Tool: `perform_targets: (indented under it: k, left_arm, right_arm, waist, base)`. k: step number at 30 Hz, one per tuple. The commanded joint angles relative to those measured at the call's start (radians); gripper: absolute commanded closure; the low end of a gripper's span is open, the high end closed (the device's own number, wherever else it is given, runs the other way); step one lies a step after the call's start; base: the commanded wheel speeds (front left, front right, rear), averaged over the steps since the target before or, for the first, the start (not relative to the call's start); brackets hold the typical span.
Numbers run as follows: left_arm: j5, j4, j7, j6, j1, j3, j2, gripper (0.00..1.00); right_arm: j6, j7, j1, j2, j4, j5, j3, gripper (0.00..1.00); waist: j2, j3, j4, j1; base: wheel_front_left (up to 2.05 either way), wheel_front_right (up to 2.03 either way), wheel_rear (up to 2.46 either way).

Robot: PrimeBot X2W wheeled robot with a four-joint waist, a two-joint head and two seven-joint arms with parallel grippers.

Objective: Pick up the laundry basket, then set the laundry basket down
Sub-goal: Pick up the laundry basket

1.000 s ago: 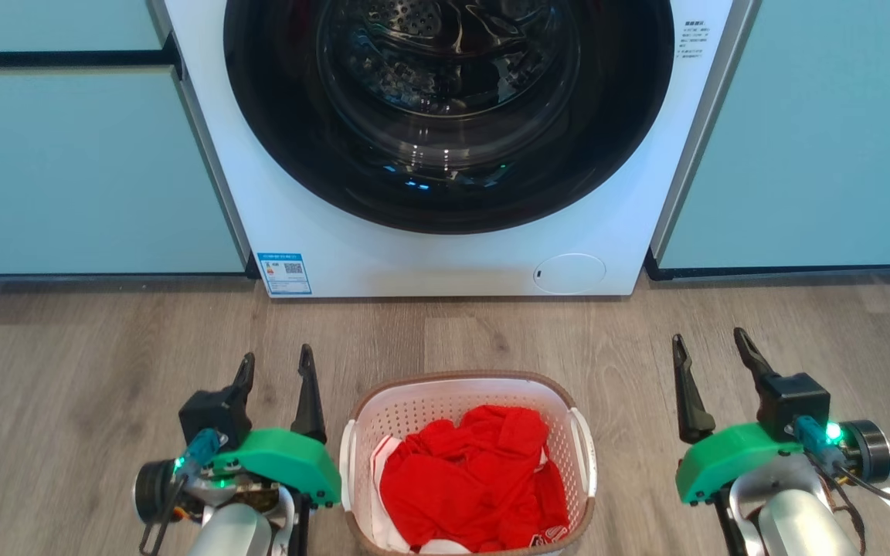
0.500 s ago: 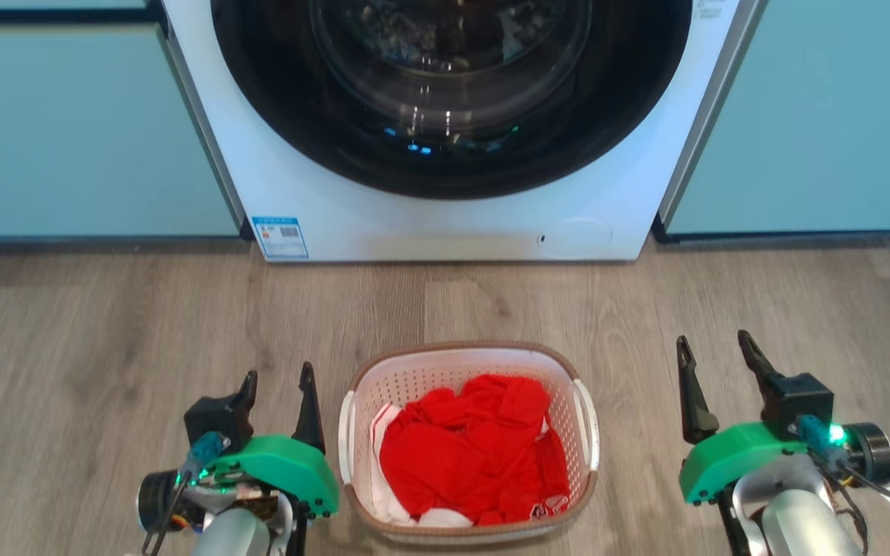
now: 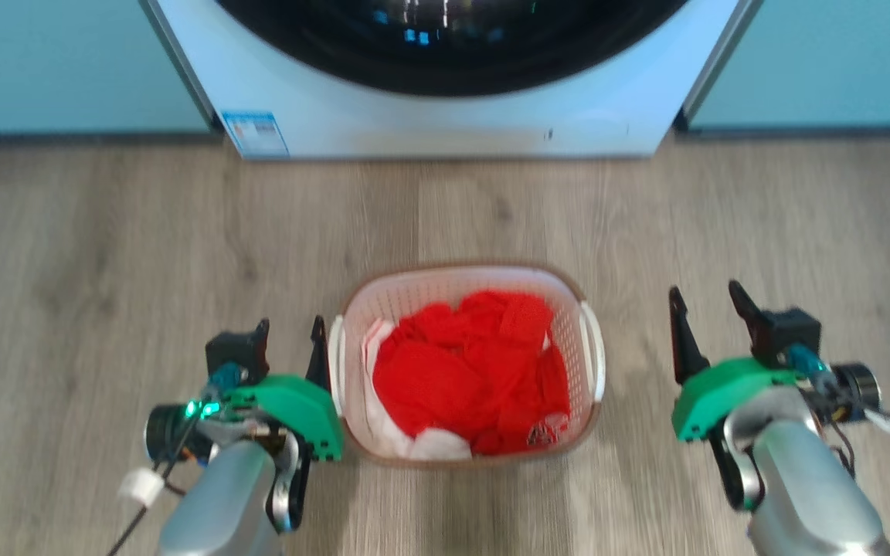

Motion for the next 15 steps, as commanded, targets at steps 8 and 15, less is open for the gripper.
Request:
perform_targets:
  k: [8,15]
  left_arm:
    - [-0.017,0.150,-0.010,-0.028,-0.158,-0.009,0.004,0.00]
    - [-0.061,0.332,-0.010,-0.062,-0.299,-0.073,0.004,0.00]
  right_arm:
    - [0.007,-0.013,-0.166,-0.009,0.165,0.064,0.090,0.00]
    - [0.007,0.003,-0.314,0.002,0.336,0.155,0.166,0.00]
  waist:
    - [0.0000,0.205,-0.014,-0.0001]
    - [0.0000,0.324,-0.025,-0.0001]
  base:
    - [0.00,0.00,0.00]
    - [0.00,0.00,0.00]
